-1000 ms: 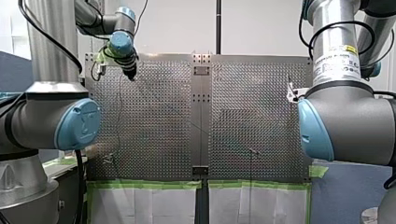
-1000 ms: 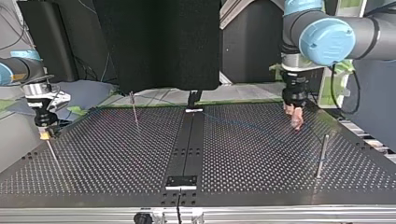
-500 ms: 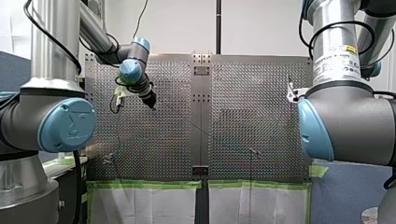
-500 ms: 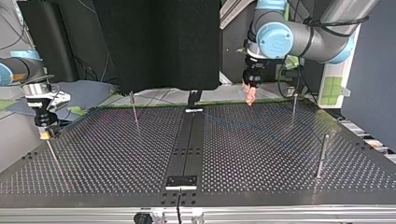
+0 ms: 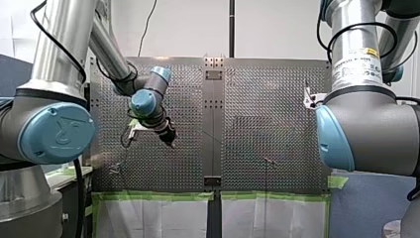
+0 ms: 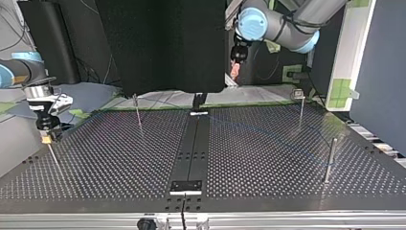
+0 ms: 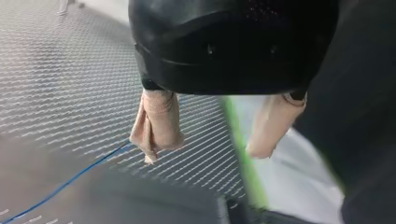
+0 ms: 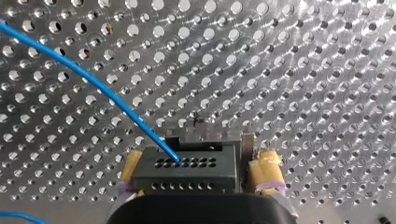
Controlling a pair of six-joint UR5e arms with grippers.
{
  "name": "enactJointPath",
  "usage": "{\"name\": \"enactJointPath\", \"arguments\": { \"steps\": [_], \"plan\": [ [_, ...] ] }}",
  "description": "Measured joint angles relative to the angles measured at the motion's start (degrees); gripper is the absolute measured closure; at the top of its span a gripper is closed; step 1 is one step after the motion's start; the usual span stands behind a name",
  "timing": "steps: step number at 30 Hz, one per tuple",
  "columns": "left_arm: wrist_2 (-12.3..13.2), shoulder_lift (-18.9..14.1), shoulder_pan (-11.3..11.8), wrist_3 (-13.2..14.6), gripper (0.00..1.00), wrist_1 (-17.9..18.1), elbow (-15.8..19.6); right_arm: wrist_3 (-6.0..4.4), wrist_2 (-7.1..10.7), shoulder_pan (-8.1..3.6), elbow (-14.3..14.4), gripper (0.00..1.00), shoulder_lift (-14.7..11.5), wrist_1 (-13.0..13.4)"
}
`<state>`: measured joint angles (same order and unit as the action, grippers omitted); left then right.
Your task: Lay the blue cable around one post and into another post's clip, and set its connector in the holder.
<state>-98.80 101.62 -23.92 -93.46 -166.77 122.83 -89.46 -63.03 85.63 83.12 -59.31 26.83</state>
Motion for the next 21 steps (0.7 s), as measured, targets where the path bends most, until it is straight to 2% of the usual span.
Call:
{"name": "enactJointPath", "arguments": {
  "steps": [4,12,21],
  "plan": [
    [0.0,1.4,-2.2,-0.2,0.0,2.1,2.2,-0.47,-0.11,0.19,-0.1,0.01,0.0,0.1],
    [0.0,1.8,-6.2,-0.5,0.0,7.1,7.1,-1.6,-0.17,0.56,-0.3,0.01,0.0,0.3],
    [0.0,2.0,-6.7,-0.7,0.0,12.8,12.8,-2.44,-0.31,0.8,-0.4,0.01,0.0,0.5]
  ]
}}
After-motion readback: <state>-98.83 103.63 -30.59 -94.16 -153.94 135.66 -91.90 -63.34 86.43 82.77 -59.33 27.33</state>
